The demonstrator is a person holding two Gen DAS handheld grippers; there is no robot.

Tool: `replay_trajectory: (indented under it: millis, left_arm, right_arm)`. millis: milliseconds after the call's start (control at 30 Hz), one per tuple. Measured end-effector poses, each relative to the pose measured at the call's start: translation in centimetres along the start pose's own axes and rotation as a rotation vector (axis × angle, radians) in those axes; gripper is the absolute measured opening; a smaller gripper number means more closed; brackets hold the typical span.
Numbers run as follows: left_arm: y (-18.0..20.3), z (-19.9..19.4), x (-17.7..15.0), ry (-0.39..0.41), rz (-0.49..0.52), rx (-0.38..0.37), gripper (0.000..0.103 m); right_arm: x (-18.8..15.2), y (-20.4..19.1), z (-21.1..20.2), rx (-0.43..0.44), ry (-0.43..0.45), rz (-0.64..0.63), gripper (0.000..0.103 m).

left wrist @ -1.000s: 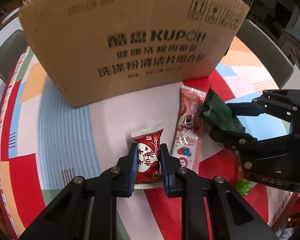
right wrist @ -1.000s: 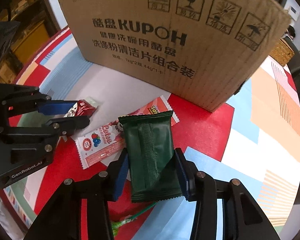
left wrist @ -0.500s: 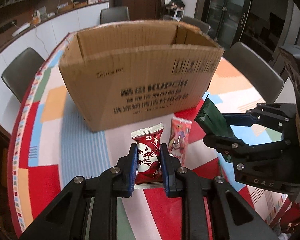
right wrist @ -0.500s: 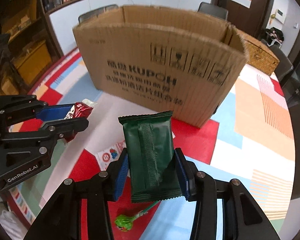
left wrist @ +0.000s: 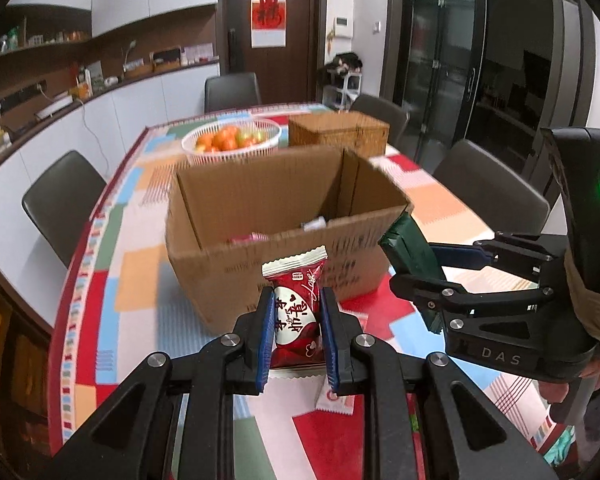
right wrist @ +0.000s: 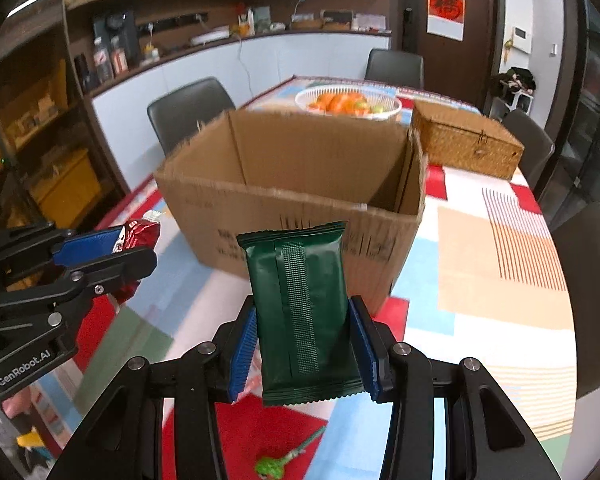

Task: Organize snacks
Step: 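Carry the red candy and dark green pack into the box and release both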

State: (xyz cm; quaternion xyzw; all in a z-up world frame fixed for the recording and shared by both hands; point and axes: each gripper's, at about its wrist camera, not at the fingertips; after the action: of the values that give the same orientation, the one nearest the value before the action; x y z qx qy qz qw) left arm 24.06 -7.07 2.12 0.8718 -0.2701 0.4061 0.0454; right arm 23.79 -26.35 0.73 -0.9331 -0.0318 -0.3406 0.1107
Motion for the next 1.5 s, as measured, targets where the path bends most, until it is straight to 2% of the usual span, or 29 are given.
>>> replay_trajectory:
  millis: [333, 600, 800, 1133, 1200, 1267, 1300, 1333, 1367, 1500]
  left_arm:
    - [-1.8, -1.2, 3.1, 0.081, -0.025, 0.039, 0.022]
    - [-3.6, -0.3, 5.6, 0.095, -0.043, 0.042, 0.022]
    - [-5.3, 1.6, 7.4, 0.069, -0.081, 0.02, 0.022]
    - [-6.8, 6.2, 7.8, -0.026, -0.111, 0.027, 0.023]
    - [-7.1, 6.7, 7.7, -0.028, -0.119, 0.041, 0.027]
    - [-7.3, 6.7, 7.7, -0.029, -0.124, 0.077, 0.056]
    - [-7.3, 6.3, 7.5, -0.015, -0.126, 0.08, 0.058]
    - [-7.2, 6.1, 7.3, -0.008, -0.124, 0.08, 0.058]
    - [-7.1, 5.7, 7.2, -0.005, -0.118, 0.085, 0.058]
    - [-6.2, 3.5, 6.2, 0.036, -0.083, 0.107, 0.058]
  right_arm:
    - [3.3, -1.1, -1.6, 0.03, 0.104, 0.037, 0.045]
    - [6.7, -1.4, -1.6, 0.034, 0.163, 0.072, 0.045]
    - [9.0, -1.0, -0.5, 0.025, 0.168, 0.1, 0.045]
    - [10.9, -0.4, 3.0, 0.014, 0.109, 0.138, 0.045]
    - [11.1, -0.3, 3.6, 0.007, 0.098, 0.143, 0.045]
    - [11.2, -0.3, 4.1, 0.005, 0.091, 0.142, 0.046]
    - [11.2, -0.3, 4.3, -0.004, 0.088, 0.139, 0.048]
    - [11.1, -0.3, 4.4, -0.02, 0.081, 0.14, 0.057]
    - [11.0, -0.3, 4.4, -0.028, 0.078, 0.144, 0.061]
    - [9.7, -0.2, 3.1, -0.057, 0.123, 0.16, 0.062]
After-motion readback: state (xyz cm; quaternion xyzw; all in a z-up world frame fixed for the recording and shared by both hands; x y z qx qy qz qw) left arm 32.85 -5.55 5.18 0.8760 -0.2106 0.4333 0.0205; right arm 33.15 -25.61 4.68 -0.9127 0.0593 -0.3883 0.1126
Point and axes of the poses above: each gripper's, at about its wrist camera, not at the fingertips, and z roughly the way its jaws point, y to its right, x to its top, and after that the axes turned 12 degrees about z, right-handed
